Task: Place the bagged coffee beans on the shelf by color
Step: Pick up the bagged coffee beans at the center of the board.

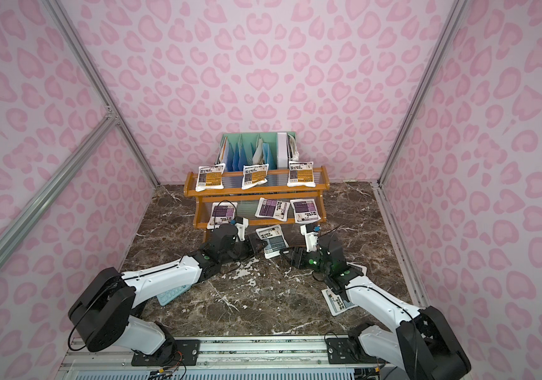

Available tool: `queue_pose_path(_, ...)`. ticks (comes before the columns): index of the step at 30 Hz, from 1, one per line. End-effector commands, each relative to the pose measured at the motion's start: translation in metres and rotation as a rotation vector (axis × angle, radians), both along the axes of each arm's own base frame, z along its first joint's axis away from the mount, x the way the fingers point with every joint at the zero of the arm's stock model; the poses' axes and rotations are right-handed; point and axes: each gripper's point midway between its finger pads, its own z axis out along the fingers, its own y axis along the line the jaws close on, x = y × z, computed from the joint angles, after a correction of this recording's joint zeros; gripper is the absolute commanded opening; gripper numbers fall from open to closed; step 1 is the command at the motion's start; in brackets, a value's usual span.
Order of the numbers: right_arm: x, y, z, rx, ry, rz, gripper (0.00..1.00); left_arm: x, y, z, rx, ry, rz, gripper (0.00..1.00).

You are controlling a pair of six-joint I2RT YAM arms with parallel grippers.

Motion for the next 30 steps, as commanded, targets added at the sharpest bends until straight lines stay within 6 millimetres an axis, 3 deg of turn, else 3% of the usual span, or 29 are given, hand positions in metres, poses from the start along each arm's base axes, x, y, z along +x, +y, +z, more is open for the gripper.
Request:
queue_pose_path(1,0.004,0.010,0.014,0.054,-0.035,0.007,0.56,0.002,-0.010,0.018,-0.118,-0.012,-0.003,0.00)
queue_pose_path(7,0.005,0.013,0.010,0.046,-0.025,0.008,0.54,0.001,-0.005,0.019,-0.129,-0.014,0.012,0.00)
queue_pose_path(15,-0.001,0.004,0.002,-0.009,-0.009,0.004,0.54,0.001,0.024,0.015,0.010,-0.030,0.091,0.00)
queue_pose_path(20,-0.005,0.010,0.005,0.024,-0.016,0.037,0.53,0.001,0.019,0.019,-0.006,-0.037,0.074,0.00)
queue_pose_path(30,0.006,0.032,0.013,0.144,-0.005,0.082,0.51,0.004,0.011,0.025,-0.082,-0.039,0.071,0.00)
